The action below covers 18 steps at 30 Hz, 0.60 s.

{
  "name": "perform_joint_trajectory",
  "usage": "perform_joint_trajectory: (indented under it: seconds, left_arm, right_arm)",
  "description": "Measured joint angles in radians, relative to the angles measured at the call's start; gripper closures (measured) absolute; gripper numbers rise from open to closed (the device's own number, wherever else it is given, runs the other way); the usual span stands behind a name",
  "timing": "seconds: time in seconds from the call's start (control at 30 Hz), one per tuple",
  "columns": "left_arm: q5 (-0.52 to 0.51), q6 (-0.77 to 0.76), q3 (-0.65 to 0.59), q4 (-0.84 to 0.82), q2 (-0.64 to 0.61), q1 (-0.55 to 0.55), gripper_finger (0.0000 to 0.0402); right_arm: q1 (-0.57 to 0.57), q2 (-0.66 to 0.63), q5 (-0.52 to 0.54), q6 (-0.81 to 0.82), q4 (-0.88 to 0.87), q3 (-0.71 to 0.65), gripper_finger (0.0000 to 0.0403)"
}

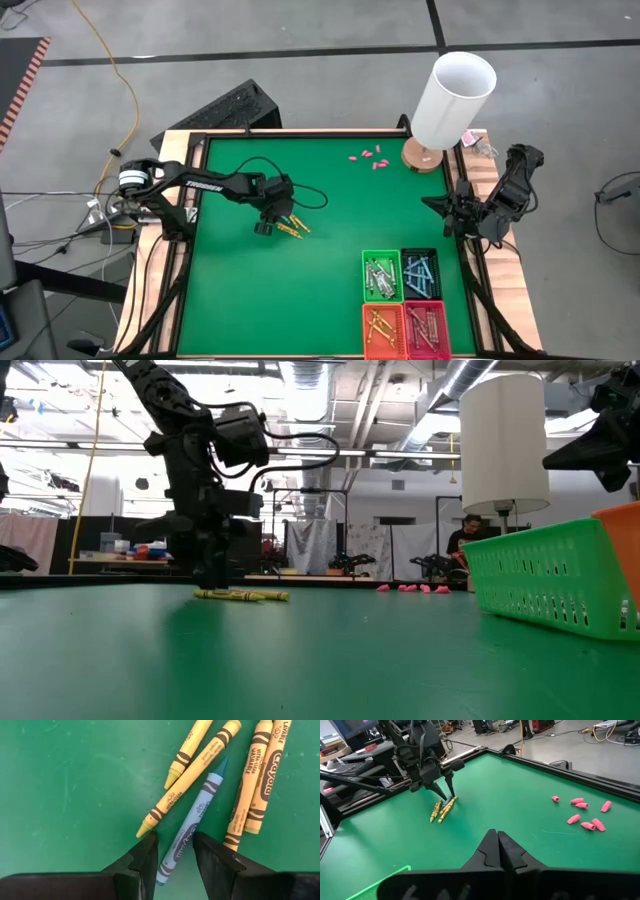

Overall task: Sort crayons
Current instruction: Put the blue crayon into the black bin

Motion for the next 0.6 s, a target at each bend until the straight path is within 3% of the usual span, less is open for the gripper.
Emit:
perform_joint_trajectory:
  seconds: [0.2, 0.43, 0.6]
  left_arm:
    - [-0.003, -0.013, 0.0, -0.01, 0.008, 0.0, 0.0296]
    - [0.0, -0.044, 0.001, -0.026, 0.009, -0.002, 0.0389]
    - [-0.007, -0.13, 0.03, -0.041, 0.013, -0.002, 0.039]
  right_arm:
    - [0.0, 0.0, 0.0, 0.0, 0.0, 0.0, 0.0403]
    - [0.0, 0.0, 0.0, -0.001, -0.003, 0.0, 0.0403]
    - [0.0, 0.0, 0.0, -0.002, -0.003, 0.0, 0.0403]
